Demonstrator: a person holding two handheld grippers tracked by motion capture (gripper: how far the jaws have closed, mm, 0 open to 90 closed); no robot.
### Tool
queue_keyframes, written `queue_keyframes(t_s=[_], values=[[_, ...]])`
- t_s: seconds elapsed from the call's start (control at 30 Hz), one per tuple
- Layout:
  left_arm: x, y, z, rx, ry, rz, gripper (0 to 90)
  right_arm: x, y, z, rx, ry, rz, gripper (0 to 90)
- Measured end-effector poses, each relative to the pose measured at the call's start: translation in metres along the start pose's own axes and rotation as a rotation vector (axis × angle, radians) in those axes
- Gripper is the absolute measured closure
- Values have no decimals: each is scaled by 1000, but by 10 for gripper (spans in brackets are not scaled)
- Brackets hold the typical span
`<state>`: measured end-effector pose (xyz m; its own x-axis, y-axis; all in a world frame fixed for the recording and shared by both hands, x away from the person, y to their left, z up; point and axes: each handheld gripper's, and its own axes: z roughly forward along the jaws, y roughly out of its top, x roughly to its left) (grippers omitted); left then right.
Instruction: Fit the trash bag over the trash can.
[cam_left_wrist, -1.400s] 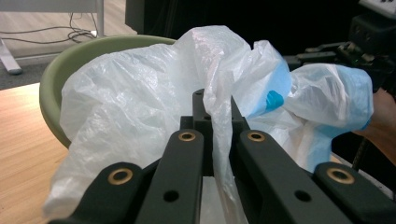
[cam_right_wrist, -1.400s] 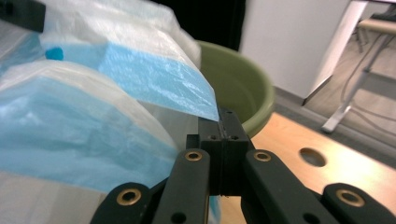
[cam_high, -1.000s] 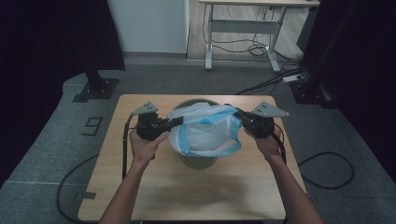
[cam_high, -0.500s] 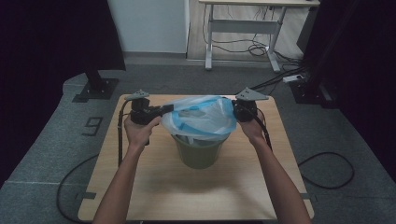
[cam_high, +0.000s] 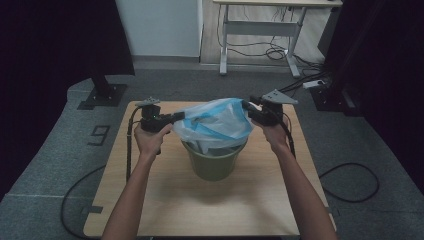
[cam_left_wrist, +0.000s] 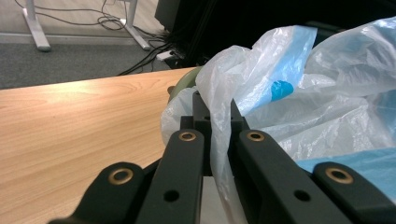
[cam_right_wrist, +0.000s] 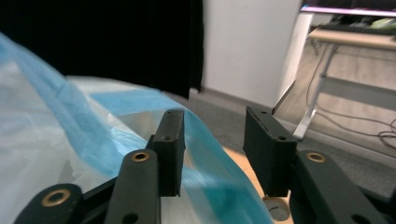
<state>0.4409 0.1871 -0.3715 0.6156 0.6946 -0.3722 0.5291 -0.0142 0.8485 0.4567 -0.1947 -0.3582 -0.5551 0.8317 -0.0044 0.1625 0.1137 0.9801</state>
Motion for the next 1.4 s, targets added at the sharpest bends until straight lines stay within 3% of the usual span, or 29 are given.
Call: queue_keyframes(t_s=[0.1, 0.23, 0.37, 0.57, 0.7, 0.83, 0.9, 1.07, 1.4], values=[[-1, 0, -1, -6, 0, -9, 895, -5, 7, -15, -16, 14, 32, 560], [-4, -1, -4, -12, 9, -2, 895, 0, 10, -36, -8, 46, 26, 541], [-7, -1, -6, -13, 22, 1, 895, 16, 8, -60, 23, 64, 1, 531], [-11, -1, -8, -20, 34, 2, 895, 33, 8, -86, 12, 98, 12, 527], [-13, -2, -7, -19, 34, 3, 895, 42, 7, -87, 32, 115, 5, 520], [-13, -2, -6, -19, 34, 1, 895, 47, 0, -75, 63, 133, 15, 515], [-12, -3, -6, -21, 33, -1, 895, 49, -5, -69, 75, 150, 16, 579], [-11, -4, -6, -29, 31, -4, 895, 50, -15, -69, 75, 198, 6, 884], [-7, -12, -16, -80, 32, -20, 895, 58, -44, -106, 9, 217, 34, 886]])
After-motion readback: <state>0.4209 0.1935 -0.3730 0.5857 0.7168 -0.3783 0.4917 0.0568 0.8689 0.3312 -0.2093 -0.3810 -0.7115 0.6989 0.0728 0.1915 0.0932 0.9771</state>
